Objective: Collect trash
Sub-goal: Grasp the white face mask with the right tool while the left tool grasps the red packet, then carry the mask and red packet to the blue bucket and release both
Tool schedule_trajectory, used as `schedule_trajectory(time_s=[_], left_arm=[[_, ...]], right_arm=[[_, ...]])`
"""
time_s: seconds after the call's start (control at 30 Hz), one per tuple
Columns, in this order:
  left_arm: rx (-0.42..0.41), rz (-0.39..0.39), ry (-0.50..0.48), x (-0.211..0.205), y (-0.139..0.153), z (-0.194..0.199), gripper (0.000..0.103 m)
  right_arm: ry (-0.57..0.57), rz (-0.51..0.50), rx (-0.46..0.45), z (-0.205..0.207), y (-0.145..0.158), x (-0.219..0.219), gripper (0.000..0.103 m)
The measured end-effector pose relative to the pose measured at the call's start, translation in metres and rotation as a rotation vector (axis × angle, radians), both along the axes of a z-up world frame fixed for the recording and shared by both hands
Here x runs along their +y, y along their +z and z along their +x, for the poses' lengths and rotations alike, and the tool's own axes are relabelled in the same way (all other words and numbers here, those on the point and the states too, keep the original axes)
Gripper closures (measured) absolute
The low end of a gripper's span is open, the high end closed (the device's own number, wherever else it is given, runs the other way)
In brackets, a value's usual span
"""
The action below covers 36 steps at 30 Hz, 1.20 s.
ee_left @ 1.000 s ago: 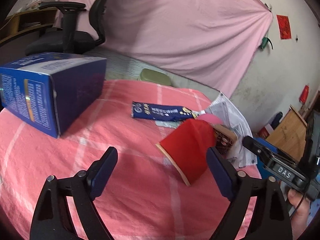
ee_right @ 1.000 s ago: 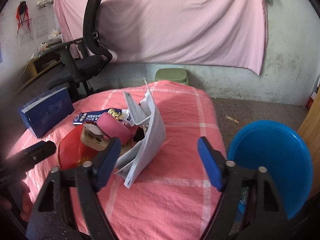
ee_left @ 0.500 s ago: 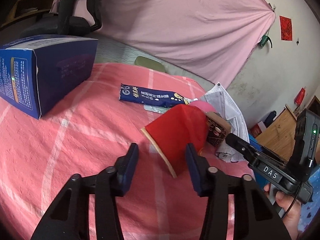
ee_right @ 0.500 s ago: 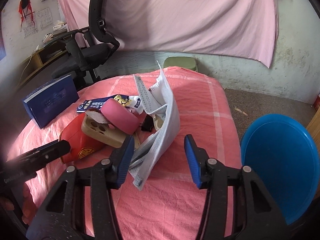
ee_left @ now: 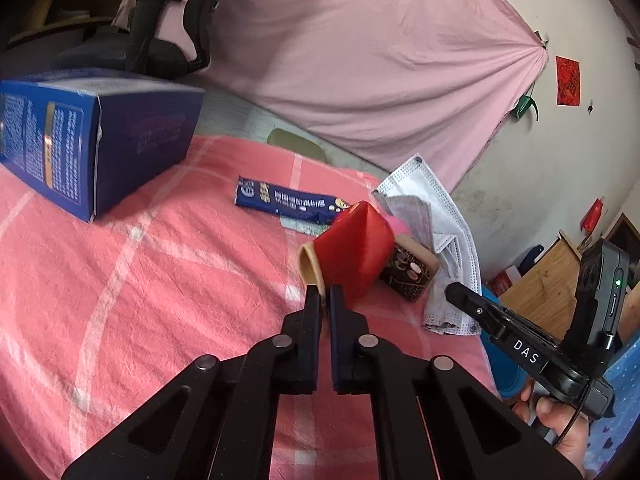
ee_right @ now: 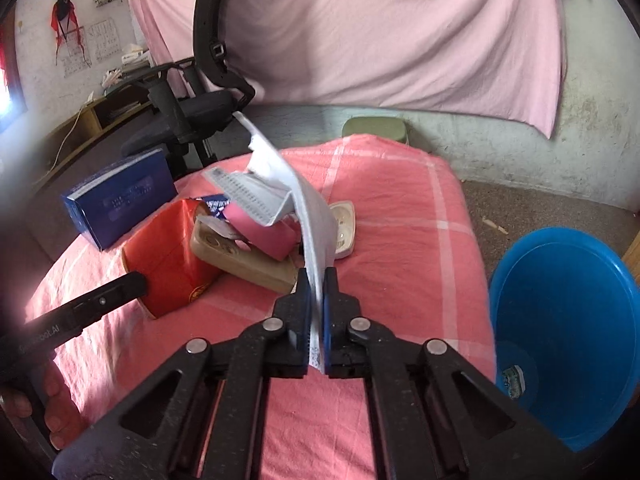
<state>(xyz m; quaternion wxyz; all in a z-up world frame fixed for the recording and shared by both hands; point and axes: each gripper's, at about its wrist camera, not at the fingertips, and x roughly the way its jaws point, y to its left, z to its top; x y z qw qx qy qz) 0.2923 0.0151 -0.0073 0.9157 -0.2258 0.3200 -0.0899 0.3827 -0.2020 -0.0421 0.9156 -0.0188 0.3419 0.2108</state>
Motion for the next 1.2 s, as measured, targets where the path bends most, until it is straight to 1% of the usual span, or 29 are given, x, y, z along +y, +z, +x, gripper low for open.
schedule_trajectory(time_s=[0.1,0.37,0.47,0.6,0.7,0.77,0.9,1.07,1.2], left_arm=[[-0.052,0.034,0.024,-0.002,0.008,-0.011,0.102],[-0.144,0.107,0.046,-0.011,0.018,-0.03,0.103],[-0.196,0.162,0.044,-0.026,0.024,-0.038,0.103],[-0.294,0.277,0.016,-0.052,0.035,-0.045,0.102],[-0.356,0.318,-0.016,-0.071,0.043,-0.048,0.102],[-0.384,0.324,-0.033,-0.083,0.048,-0.049,0.102],[-0.458,0.321,-0.053,-0.106,0.059,-0.045,0.102],[-0.57,0.298,-0.082,-0.135,0.078,-0.044,0.102],[-0.616,0.291,-0.126,-0.162,0.087,-0.035,0.102]], right_arm=[[-0.017,0.021,-0.039,-0.007,0.006,-0.006,0.082],[-0.023,0.099,-0.141,-0.027,0.018,-0.023,0.082],[-0.031,0.127,-0.19,-0.036,0.023,-0.027,0.082],[-0.045,0.121,-0.272,-0.047,0.031,-0.033,0.082],[-0.066,0.106,-0.339,-0.054,0.037,-0.039,0.082],[-0.087,0.111,-0.384,-0.06,0.042,-0.046,0.082],[-0.136,0.135,-0.446,-0.069,0.053,-0.065,0.082],[-0.231,0.171,-0.517,-0.081,0.064,-0.101,0.082],[-0.321,0.192,-0.55,-0.089,0.065,-0.132,0.082]])
